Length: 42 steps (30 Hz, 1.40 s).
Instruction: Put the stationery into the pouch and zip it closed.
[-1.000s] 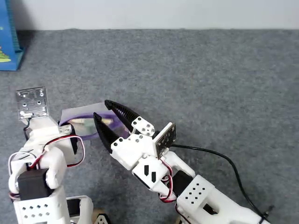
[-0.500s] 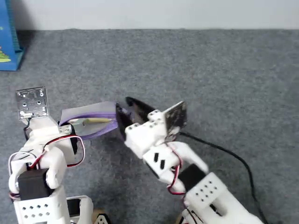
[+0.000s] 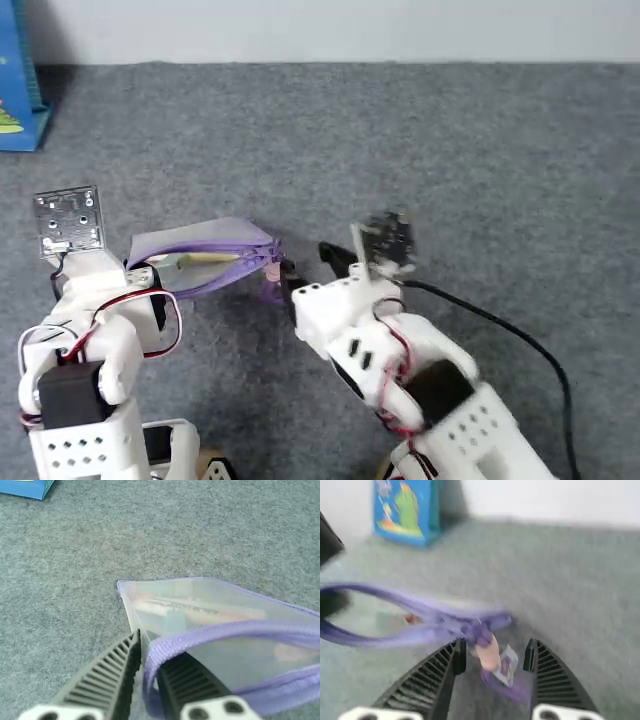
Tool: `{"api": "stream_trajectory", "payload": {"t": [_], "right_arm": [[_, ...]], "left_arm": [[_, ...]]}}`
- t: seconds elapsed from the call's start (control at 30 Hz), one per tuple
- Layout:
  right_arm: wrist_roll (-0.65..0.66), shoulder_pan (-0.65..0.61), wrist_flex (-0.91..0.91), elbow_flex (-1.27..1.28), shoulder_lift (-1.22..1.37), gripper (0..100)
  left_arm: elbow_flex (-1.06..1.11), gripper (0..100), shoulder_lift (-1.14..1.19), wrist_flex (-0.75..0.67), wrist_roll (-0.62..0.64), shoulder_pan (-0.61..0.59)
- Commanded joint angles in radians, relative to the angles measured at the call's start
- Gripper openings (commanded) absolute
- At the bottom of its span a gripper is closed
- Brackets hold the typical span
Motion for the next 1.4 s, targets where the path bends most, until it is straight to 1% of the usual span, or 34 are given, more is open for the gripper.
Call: {"api": "stream_trajectory", "payload": {"t": [0.0,0.17,0.3,0.57,0.63,0.73,0.77,0.87,0.93,1.07,1.17,1.3,1.37], "right_arm": [[-0.006,0.008,-0.093,-0.006,0.104,19.8],[-0.005,0.012,-0.251,-0.006,0.283,19.8],[-0.005,0.013,-0.331,-0.006,0.374,19.8],[-0.003,0.033,-0.366,-0.006,0.407,19.1],[-0.003,0.054,-0.364,-0.006,0.407,14.3],[-0.003,0.081,-0.354,-0.005,0.398,2.5],[-0.003,0.085,-0.352,-0.003,0.398,0.2],[0.011,0.085,-0.305,-0.003,0.397,3.1],[0.029,0.084,-0.286,-0.003,0.395,0.7],[0.031,0.084,-0.214,-0.003,0.366,0.8],[0.048,0.082,-0.099,-0.003,0.269,0.8],[0.1,0.081,0.088,-0.003,0.067,0.8],[0.127,0.058,0.182,-0.003,-0.039,0.8]], "left_arm": [[-0.001,1,0.005,0.002,-0.011,0.0],[-0.001,1,0.005,0.002,-0.011,0.0],[-0.001,1,0.005,0.002,-0.011,0.0],[0.001,1,0.005,0.002,-0.011,0.0],[0.001,1,0.005,0.002,-0.011,0.0],[0.001,1,0.005,0.002,-0.011,0.0],[0.001,1,0.005,0.002,-0.011,0.0],[0.001,1,0.005,0.002,-0.011,0.0],[0.001,1,0.005,0.002,-0.011,0.0],[0.001,1,0.005,-0.003,-0.011,0.0],[0.001,1,0.005,-0.018,-0.011,0.0],[0.001,1,0.005,-0.081,-0.011,0.003],[0.001,1,0.005,-0.121,-0.011,0.008]]}}
